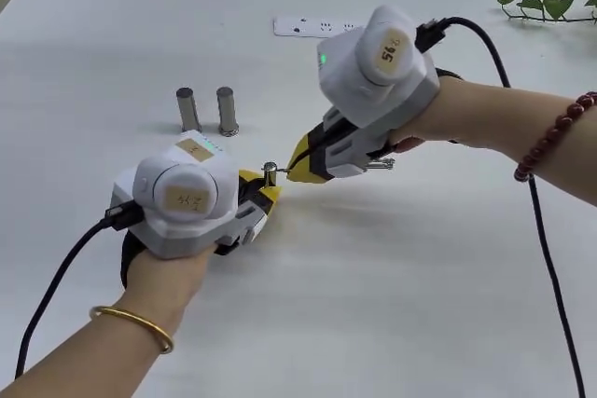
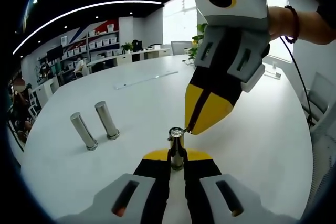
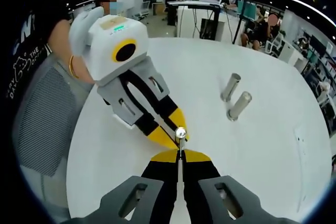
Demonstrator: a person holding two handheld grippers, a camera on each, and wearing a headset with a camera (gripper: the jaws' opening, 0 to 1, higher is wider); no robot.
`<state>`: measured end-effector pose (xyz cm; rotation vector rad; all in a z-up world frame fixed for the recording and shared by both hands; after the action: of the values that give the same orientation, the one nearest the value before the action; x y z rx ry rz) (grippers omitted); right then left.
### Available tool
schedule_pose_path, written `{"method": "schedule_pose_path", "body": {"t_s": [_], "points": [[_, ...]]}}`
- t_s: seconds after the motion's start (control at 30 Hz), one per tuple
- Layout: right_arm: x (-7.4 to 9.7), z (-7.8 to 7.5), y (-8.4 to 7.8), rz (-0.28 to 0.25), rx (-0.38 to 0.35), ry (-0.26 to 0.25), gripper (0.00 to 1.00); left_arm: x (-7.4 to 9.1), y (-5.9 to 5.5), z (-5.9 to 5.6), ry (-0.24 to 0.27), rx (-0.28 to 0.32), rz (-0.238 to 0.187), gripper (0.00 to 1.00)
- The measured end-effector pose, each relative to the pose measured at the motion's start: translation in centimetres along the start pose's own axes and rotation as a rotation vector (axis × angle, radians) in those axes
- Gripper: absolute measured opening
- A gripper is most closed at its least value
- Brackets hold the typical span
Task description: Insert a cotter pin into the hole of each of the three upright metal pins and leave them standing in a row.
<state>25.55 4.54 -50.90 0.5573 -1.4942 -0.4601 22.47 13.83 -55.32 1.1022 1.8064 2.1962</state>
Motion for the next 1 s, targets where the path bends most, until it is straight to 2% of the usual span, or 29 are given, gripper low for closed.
{"method": "schedule_pose_path", "body": {"t_s": [0.47, 0.57, 0.7, 1.0], "points": [[-0.4, -0.1, 0.5, -0.027, -0.049, -0.022, 0.00, -0.1, 0.0, 0.0, 0.006, -0.007, -0.003, 0.05], [-0.3, -0.1, 0.3, -0.024, -0.067, -0.035, 0.08, -0.1, 0.0, 0.0, 0.007, -0.005, -0.003, 0.05], [0.3, 0.1, 0.0, -0.018, -0.078, -0.036, 0.10, 0.0, 0.0, 0.0, 0.007, -0.005, -0.004, 0.05], [1.0, 0.3, 0.0, -0.013, -0.089, -0.043, 0.00, 0.2, 0.0, -0.2, 0.011, -0.009, -0.005, 0.05]]}}
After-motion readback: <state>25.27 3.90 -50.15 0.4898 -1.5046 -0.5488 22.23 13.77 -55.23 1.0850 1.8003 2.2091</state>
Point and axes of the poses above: the centre of the closed fingertips' face, and the gripper's own axes: x roughly backward along the fingers, z roughly to its left, y roughly out of its top, the point moved 7 cm from there along x, roughly backward along the fingers, and after that the axes turned 4 degrees about y, right-handed, at the moved point
